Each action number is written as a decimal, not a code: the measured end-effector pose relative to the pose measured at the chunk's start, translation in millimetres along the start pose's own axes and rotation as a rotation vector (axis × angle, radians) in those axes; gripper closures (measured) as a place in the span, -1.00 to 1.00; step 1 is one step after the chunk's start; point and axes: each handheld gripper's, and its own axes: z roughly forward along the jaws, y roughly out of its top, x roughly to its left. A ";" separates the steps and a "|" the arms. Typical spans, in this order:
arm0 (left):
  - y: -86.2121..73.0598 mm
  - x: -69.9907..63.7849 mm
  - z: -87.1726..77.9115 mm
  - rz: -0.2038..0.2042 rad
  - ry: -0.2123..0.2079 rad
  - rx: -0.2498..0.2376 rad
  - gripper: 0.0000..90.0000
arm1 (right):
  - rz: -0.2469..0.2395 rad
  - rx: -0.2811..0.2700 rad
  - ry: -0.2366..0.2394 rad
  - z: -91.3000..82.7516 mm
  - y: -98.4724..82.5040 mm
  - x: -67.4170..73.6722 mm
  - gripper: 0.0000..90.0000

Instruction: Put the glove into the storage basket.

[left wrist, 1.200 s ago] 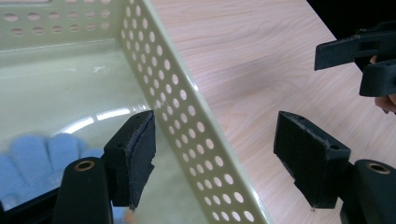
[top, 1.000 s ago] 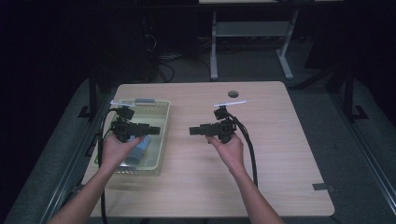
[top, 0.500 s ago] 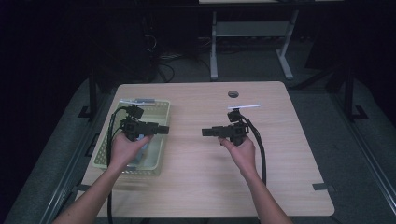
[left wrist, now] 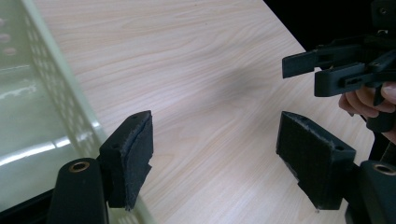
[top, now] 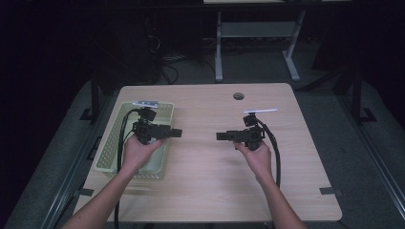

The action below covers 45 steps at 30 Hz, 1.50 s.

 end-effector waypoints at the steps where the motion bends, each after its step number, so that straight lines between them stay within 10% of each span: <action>1: 0.3 -1.0 1.1 0.003 -0.002 0.001 -0.40 | 0.003 0.001 -0.004 -1.7 -0.6 -1.0 -0.24; 45: -18.9 -49.6 53.0 0.052 -0.129 0.026 -0.45 | 0.081 -0.018 -0.058 -56.6 -49.0 -55.7 -0.34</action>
